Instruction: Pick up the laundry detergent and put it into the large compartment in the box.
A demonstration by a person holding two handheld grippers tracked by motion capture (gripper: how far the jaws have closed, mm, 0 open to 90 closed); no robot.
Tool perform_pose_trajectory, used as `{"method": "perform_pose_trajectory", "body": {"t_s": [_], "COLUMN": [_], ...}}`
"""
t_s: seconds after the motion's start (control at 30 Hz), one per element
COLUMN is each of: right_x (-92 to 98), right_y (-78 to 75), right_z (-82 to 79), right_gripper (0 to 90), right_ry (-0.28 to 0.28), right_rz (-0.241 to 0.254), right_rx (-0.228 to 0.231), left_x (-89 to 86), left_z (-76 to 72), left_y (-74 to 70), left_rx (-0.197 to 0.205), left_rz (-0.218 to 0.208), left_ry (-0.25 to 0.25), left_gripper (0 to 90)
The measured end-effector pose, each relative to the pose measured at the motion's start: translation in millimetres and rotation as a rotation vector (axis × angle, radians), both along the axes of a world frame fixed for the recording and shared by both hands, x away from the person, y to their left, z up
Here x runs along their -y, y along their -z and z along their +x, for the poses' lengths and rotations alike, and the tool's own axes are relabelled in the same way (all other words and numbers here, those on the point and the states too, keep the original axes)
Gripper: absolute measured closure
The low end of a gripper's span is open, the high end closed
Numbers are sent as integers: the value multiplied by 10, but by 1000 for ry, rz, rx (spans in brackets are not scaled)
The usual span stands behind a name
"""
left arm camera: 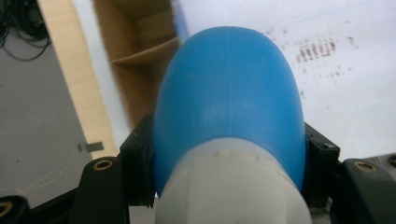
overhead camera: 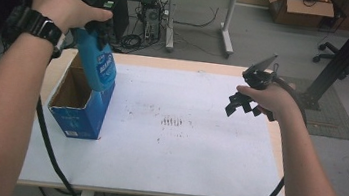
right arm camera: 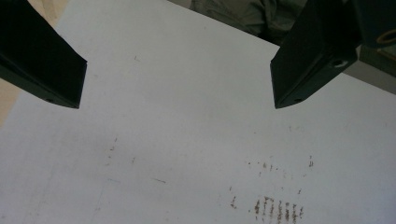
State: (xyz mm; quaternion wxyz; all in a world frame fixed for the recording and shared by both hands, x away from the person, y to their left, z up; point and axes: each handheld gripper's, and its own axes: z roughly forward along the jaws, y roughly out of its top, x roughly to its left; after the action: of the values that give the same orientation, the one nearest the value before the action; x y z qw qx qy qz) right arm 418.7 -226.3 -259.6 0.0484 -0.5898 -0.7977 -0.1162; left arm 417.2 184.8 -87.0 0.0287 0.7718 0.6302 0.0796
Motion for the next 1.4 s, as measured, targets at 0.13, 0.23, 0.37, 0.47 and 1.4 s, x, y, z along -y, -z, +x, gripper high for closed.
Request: {"method": "perform_pose_trajectory", "body": {"t_s": [0.13,0.23,0.37,0.47,1.4], "right_x": [3,-7,-1,4,-40], "right_y": [25,47,53,51,211], "right_z": [7,6,8,9,24], "right_gripper": [39,39,39,39,39], "right_ry": [5,1,3,6,-6], "right_rz": [-2,-3,-8,-6,-18], "right_rx": [-7,-14,-16,-15,-39], "left_x": [-227,-362,-514,-561,-839], "left_z": [-12,-16,-21,-20,75], "left_y": [43,78,139,174,1133], "left_rx": [8,4,3,-1,-97], "left_rz": [17,13,16,19,-9], "left_ry": [-55,-91,-125,-137,-177], "left_gripper": [375,376,375,376,376]}}
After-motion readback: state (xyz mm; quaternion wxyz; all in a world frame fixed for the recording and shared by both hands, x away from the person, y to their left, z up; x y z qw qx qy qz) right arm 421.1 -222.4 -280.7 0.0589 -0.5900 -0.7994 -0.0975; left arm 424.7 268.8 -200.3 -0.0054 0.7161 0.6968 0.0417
